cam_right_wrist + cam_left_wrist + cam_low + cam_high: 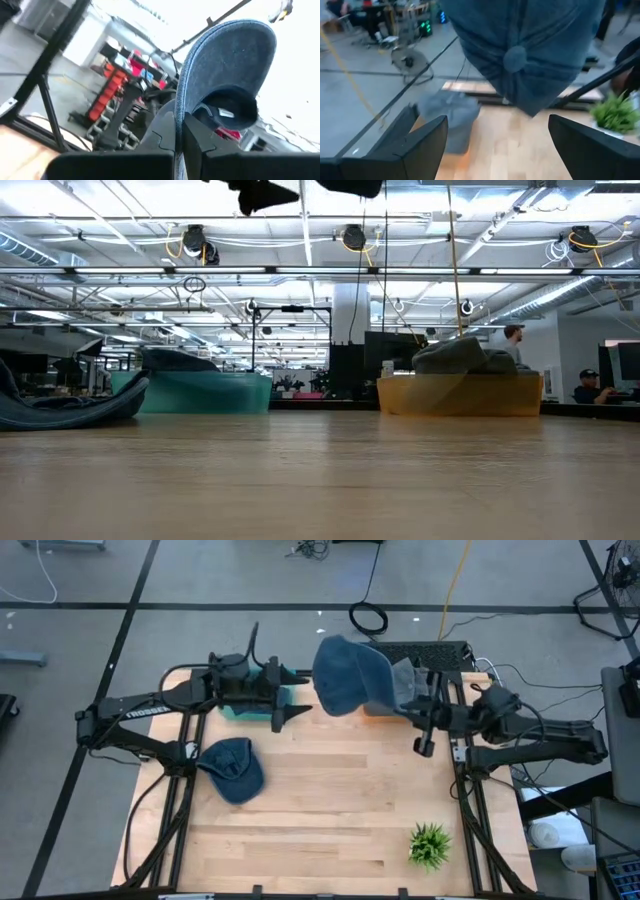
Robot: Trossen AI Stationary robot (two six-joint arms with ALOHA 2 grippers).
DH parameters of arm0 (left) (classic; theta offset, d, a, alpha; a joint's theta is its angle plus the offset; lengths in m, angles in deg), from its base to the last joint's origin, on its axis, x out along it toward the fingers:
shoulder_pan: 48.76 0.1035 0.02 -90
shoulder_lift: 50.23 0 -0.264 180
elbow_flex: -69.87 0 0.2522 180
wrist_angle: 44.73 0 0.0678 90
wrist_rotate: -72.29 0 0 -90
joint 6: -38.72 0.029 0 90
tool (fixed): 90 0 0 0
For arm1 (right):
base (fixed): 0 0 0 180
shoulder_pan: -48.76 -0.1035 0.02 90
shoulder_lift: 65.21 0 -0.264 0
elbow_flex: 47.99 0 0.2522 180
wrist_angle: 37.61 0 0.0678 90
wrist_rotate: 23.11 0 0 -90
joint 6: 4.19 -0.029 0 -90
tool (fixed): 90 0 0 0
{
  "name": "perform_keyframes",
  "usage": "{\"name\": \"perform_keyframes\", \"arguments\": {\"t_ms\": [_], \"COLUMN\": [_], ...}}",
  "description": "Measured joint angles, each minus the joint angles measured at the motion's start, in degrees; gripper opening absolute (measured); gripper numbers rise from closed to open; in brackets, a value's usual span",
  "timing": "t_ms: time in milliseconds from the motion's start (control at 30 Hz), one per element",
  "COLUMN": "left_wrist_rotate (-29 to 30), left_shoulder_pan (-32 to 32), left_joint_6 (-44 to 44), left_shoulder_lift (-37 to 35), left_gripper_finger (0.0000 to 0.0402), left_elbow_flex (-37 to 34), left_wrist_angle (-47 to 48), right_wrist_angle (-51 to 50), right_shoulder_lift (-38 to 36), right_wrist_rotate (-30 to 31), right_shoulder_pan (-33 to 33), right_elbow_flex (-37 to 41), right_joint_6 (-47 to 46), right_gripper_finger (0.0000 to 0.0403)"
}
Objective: Pick & Place hat
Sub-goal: Put the top dark blue cap into the blue bin
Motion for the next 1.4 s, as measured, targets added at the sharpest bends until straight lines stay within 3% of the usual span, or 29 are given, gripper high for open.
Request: {"name": "perform_keyframes", "arguments": {"t_ms": [300,400,700,900,1067,1200,1400], "left_wrist_rotate": [-14.9,-14.6,-13.4,-17.5,-17.7,-17.7,-17.7], "left_shoulder_pan": [-1.3,-2.0,-2.9,-3.6,-4.4,-4.7,-4.6], "left_joint_6": [-5.4,-6.0,-10.6,-11.5,-11.4,-11.1,-12.3], "left_shoulder_lift": [0.1,0.1,0.1,0.1,0.1,0.1,0.1], "left_gripper_finger": [0.0351,0.0351,0.0351,0.0351,0.0347,0.0307,0.0209], "left_elbow_flex": [0.0,0.0,0.0,0.0,0.0,0.0,0.0], "left_wrist_angle": [-9.4,-10.3,-13.9,-13.1,-13.5,-13.6,-13.5], "right_wrist_angle": [10.7,13.7,19.3,22.0,22.6,22.8,22.5], "right_shoulder_lift": [-0.2,0.6,5.1,6.4,6.4,6.4,6.6], "right_wrist_rotate": [-4.9,-7.4,-7.3,-7.0,-7.0,-6.9,-6.9], "right_shoulder_pan": [-1.4,-2.1,-3.7,-4.0,-4.0,-4.0,-4.0], "right_elbow_flex": [4.9,5.9,6.2,6.2,6.2,6.1,6.1], "right_joint_6": [-0.7,-1.3,-1.9,-0.8,-0.4,-0.5,-0.6], "right_gripper_finger": [0.0,0.0,0.0,0.0,0.0,0.0,0.0]}}
